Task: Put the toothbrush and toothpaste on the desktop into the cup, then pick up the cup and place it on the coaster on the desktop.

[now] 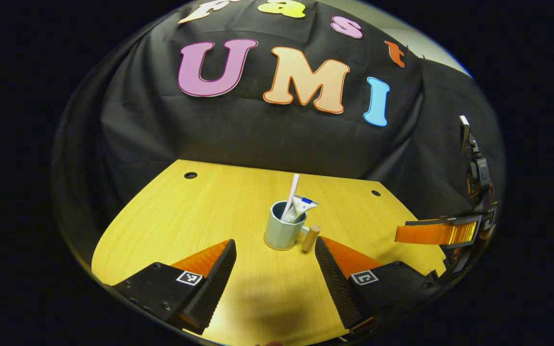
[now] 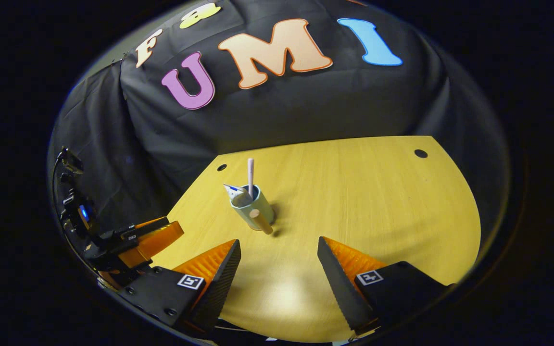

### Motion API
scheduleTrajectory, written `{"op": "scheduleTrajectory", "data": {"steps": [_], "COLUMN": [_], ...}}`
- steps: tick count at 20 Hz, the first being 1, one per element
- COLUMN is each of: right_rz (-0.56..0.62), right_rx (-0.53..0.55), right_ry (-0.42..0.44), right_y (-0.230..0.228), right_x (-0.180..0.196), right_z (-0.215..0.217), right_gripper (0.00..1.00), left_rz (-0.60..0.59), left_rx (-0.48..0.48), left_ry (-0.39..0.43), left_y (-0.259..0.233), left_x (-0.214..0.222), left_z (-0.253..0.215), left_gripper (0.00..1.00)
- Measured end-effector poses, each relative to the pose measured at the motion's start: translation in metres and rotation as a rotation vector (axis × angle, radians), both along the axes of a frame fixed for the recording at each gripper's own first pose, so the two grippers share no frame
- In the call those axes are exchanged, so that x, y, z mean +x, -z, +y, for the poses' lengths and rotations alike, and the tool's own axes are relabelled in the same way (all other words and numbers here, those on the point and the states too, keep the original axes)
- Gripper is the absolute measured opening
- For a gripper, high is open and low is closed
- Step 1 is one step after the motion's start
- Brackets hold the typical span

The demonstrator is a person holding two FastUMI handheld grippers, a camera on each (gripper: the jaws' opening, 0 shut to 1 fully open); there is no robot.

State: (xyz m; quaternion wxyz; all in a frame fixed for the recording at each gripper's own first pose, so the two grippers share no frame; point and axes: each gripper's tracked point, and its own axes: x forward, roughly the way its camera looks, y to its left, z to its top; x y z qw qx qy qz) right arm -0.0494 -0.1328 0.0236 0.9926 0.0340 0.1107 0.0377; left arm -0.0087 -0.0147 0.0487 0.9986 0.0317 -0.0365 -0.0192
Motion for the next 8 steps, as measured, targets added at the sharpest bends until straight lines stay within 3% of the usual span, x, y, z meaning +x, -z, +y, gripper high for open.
{"op": "scheduleTrajectory", "data": {"steps": [8], "right_rz": [-0.050], "right_rx": [0.110], "right_ry": [0.085], "right_y": [-0.006], "right_x": [-0.025], "right_z": [-0.034], "right_gripper": [0.99], "left_rz": [0.006], "left_rx": [0.058], "left_ry": [0.043], "left_y": [-0.004], "left_x": [0.006], "left_z": [-0.020], "left_gripper": [0.95]}}
